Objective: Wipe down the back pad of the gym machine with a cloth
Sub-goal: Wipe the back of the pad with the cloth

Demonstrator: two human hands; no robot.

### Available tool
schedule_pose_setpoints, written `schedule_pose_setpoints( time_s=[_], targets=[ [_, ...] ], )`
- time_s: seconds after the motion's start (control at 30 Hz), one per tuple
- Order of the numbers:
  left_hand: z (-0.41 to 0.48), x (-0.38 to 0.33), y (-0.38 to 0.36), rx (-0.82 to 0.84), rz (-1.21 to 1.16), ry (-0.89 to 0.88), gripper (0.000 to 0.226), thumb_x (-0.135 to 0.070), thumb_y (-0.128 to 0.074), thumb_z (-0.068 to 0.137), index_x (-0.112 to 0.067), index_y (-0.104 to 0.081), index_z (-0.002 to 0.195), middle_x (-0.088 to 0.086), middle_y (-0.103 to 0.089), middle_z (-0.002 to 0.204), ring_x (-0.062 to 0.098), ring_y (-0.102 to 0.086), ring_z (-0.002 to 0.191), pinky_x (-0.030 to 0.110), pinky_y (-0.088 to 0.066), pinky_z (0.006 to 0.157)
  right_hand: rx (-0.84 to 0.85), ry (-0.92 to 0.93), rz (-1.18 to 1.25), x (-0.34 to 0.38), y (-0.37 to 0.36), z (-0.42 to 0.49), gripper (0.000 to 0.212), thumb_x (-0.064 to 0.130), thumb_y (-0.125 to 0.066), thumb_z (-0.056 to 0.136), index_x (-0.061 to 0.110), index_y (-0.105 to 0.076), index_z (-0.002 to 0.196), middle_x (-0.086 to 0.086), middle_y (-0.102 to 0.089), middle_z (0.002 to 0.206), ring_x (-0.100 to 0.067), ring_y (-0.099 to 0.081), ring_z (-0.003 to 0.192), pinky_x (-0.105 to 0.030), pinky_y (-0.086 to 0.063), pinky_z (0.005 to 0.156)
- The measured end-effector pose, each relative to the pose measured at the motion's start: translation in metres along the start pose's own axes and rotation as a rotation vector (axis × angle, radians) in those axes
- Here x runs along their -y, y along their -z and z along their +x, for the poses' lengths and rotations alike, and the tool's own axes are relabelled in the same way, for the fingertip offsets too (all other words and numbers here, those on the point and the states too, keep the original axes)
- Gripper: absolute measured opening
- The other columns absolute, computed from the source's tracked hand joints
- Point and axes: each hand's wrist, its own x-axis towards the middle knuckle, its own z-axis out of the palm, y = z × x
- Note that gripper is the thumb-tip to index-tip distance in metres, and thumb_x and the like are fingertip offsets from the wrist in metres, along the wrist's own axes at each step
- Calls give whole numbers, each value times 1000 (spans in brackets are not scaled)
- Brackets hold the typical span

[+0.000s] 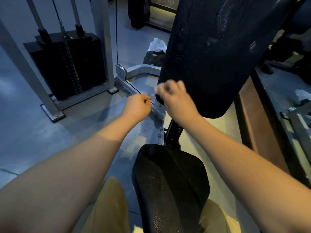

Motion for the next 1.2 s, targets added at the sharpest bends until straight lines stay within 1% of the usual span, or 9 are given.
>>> schedule_pose_setpoints(
  time_s=[0.1, 0.27, 0.47, 0.7, 0.77, 0.87, 1.03, 1.13, 1.2],
  targets=[
    [-1, 8, 16, -52, 6, 39, 24, -16, -49, 98, -19, -69, 85, 11, -72, 85, 21, -55, 71, 38, -58, 74, 96, 140, -57, -11, 11, 4, 44, -3, -70, 82, 11, -66, 124, -13, -55, 114, -33, -47, 100, -31, -44, 56],
    [-5, 11, 21, -82, -46, 111, 28, -17, -49, 98, 0, -70, 93, 20, -70, 86, 22, -51, 63, 42, -55, 68, -232, -205, 0, -24, 46, 62, 29, 1, -51, 94, 9, -65, 118, -18, -56, 113, -35, -50, 97, -33, -35, 63],
    [-7, 1, 25, -72, -151, 89, 27, -21, -48, 102, -11, -73, 100, 2, -69, 87, 8, -55, 66, 20, -42, 57, 142, 24, 100, 4, -12, -7, 32, 4, -64, 91, 7, -63, 122, -14, -46, 111, -33, -48, 106, -44, -57, 64],
    [-10, -40, 31, 73, -710, 198, 25, -29, -47, 104, -14, -67, 108, 6, -72, 95, 21, -68, 86, 43, -59, 92, -83, -83, 322, 10, 22, -6, 39, 4, -56, 91, 3, -63, 129, -18, -54, 117, -34, -54, 105, -38, -52, 83],
    [-9, -49, 32, 209, -942, 244, 33, -35, -48, 105, -8, -67, 111, 14, -73, 101, 27, -71, 95, 45, -59, 93, -35, -69, 383, 8, 27, -11, 45, 0, -65, 87, 4, -60, 132, -15, -55, 126, -31, -55, 112, -35, -50, 89],
    [-11, -53, 28, 288, -973, 181, 28, -24, -56, 103, -1, -68, 113, 20, -73, 108, 28, -72, 104, 40, -59, 92, 62, -87, 487, 4, 36, -18, 52, 4, -67, 86, 12, -53, 135, -5, -54, 130, -22, -55, 115, -35, -51, 92],
    [-1, -52, 29, -28, -1036, 204, 26, -2, -43, 95, 2, -67, 104, 17, -74, 96, 34, -72, 90, 32, -57, 70, 31, -92, 438, -14, 53, -29, 44, 22, -63, 86, 10, -56, 129, -5, -51, 127, -22, -54, 112, -35, -51, 88],
    [7, -59, 46, -439, -809, 103, 18, -11, -47, 94, -10, -63, 87, 0, -66, 80, 10, -61, 72, 31, -52, 67, -37, -165, 202, -35, 56, -25, 39, 27, -58, 88, 8, -61, 122, -9, -54, 119, -28, -52, 103, -42, -51, 81],
    [10, -67, 46, -552, -629, -39, 18, -14, -49, 96, -7, -64, 89, -5, -63, 83, -4, -56, 68, 23, -50, 68, -46, -164, 59, -48, 54, -16, 36, 27, -57, 87, 9, -63, 118, -10, -54, 114, -31, -49, 100, -44, -47, 82]
  ],
)
